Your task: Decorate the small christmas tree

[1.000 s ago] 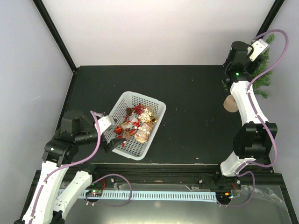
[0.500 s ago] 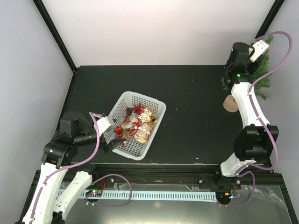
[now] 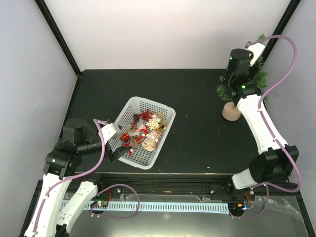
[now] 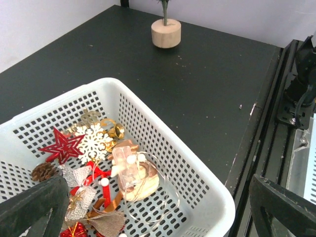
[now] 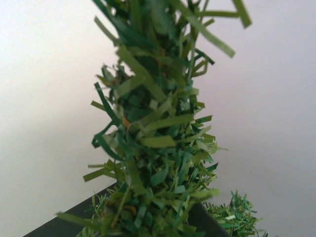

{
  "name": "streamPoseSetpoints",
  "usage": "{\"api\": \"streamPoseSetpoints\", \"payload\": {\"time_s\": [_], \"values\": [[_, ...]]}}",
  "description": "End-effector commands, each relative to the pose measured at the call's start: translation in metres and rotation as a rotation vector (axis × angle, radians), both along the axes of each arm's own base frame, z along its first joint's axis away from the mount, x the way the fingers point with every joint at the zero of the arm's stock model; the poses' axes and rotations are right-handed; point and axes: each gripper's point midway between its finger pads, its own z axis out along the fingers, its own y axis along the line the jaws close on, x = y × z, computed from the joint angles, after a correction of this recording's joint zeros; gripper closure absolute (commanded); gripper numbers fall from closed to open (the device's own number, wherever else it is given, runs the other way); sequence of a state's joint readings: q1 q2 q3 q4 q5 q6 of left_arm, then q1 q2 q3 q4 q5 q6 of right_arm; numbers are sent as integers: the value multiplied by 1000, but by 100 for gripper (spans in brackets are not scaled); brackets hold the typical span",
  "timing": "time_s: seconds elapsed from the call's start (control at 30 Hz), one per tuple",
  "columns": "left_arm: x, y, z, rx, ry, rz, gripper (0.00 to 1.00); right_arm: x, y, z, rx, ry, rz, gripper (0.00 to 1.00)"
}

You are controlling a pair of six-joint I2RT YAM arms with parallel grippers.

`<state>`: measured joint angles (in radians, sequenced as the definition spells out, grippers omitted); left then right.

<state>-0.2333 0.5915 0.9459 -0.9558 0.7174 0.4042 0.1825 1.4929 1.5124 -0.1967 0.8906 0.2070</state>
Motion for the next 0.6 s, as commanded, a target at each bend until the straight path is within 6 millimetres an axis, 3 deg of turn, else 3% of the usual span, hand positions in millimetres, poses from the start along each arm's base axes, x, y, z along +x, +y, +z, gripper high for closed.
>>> {"api": "streamPoseSetpoints", "payload": {"time_s": [0.0, 0.2, 0.37, 0.57], "values": [[0, 3, 12, -23, -47, 26, 1, -31, 38, 65, 3, -139, 125, 94], [0, 6, 15, -31, -59, 44, 1, -59, 92, 80, 8, -149, 311, 95], [1, 9, 17, -34, -74, 67, 1, -84, 139, 74, -8, -125, 459, 97], [3, 11, 17, -37, -77, 87, 1, -110, 164, 63, -13, -100, 567, 97]]}}
